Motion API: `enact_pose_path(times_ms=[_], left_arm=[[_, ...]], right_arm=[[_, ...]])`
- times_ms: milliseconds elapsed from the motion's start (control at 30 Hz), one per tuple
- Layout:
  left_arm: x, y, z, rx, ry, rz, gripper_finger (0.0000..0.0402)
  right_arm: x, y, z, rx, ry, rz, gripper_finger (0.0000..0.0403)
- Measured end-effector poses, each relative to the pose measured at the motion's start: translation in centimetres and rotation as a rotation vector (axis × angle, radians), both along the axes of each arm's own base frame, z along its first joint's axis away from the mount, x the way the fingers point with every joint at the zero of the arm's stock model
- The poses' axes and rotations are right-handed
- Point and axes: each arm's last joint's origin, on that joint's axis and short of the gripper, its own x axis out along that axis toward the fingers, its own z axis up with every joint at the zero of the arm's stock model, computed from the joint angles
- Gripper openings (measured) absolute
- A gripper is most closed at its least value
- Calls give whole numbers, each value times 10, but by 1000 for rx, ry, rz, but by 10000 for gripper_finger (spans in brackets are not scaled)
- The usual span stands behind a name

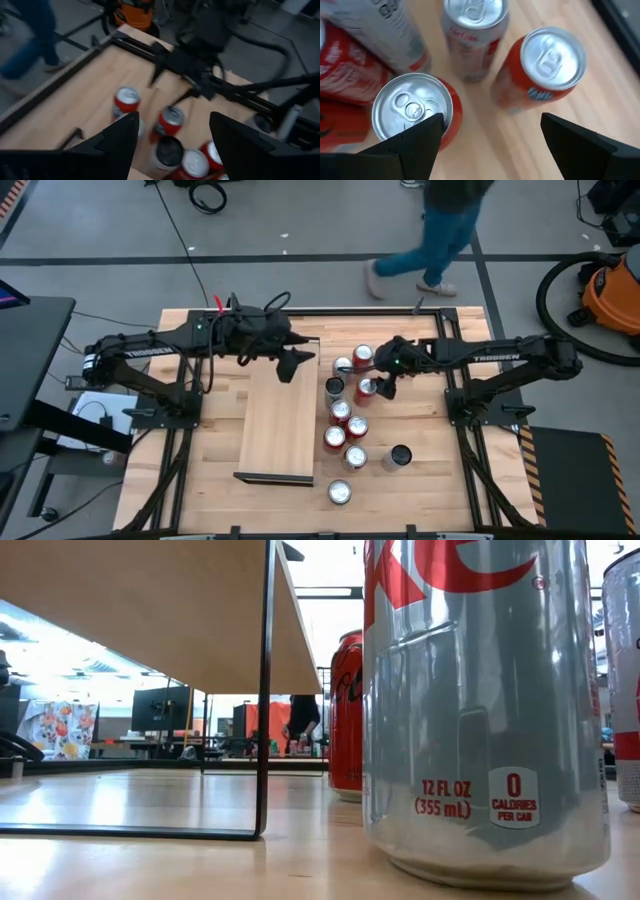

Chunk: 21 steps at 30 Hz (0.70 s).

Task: Place canned beverage on shelf
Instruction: Put the bottom orange soda can on the shelf

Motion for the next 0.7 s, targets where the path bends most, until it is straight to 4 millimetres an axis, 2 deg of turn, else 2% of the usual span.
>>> enact_pose_path(times_ms=[400, 533, 700], left_arm=[[-8, 38, 5, 64, -19, 118, 254], [-12, 45, 20, 99, -57, 124, 254], [-17, 46, 38, 128, -87, 123, 254]], right_arm=[[-3, 38, -3, 134, 24, -20, 346], [-5, 48, -4, 154, 47, 34, 346], [-8, 59, -6, 117, 92, 199, 346]])
